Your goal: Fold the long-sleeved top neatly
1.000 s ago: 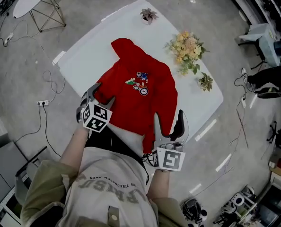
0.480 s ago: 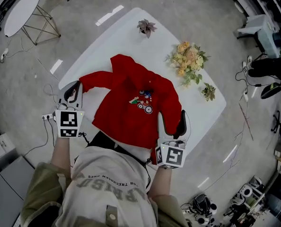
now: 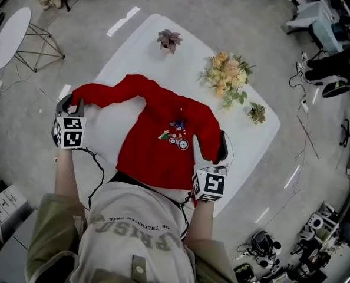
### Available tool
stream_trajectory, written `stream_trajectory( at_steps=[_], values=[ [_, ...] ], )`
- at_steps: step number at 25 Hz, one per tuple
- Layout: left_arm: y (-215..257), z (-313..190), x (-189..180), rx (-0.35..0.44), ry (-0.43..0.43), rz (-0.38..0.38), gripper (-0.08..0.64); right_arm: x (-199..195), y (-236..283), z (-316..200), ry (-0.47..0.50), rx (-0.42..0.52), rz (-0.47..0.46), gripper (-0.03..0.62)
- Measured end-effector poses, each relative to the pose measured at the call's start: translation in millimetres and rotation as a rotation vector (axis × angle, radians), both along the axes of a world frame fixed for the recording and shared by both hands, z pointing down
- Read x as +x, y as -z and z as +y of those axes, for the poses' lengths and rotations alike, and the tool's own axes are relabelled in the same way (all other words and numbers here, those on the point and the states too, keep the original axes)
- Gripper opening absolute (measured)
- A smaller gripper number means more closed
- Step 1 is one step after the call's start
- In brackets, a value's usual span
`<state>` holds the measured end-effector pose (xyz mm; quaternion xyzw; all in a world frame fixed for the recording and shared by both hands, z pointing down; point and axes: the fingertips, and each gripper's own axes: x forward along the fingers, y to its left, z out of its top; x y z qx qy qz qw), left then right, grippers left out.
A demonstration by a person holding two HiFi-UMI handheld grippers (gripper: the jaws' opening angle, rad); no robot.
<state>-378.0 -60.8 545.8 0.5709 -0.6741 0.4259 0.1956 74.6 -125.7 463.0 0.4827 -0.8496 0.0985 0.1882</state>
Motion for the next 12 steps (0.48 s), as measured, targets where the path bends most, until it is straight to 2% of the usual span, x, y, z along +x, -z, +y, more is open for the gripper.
stream_trajectory(
  at_steps=[1,2,4,5,7,10,12],
  values=[
    [2,1,2,0.002,0.001,0.015,0.208,1,-3,-2,0.000,-0.004,0.009,0.342],
    [7,2,4,0.017,0.004,0.024,0.280,1,-6,-4,0.003,-0.009,0.019,0.342],
    [23,-1,13,0.057,-0.030,0.024,0.305,0,-13,-6,0.016,-0.019,0.038,0.342],
    [29,-7,24,0.068,-0.080,0.026,0.305,-1,-17,-8,0.025,-0.026,0.048,0.342],
    [37,-28,62,0.077,-0.226,0.049,0.305,-4,-26,-10,0.050,-0.044,0.073,0.342],
    [34,-65,144,0.079,-0.483,0.114,0.305,-14,-43,-16,0.095,-0.077,0.108,0.341],
    [20,-82,194,0.044,-0.645,0.101,0.305,-22,-50,-22,0.121,-0.093,0.108,0.341]
  ],
)
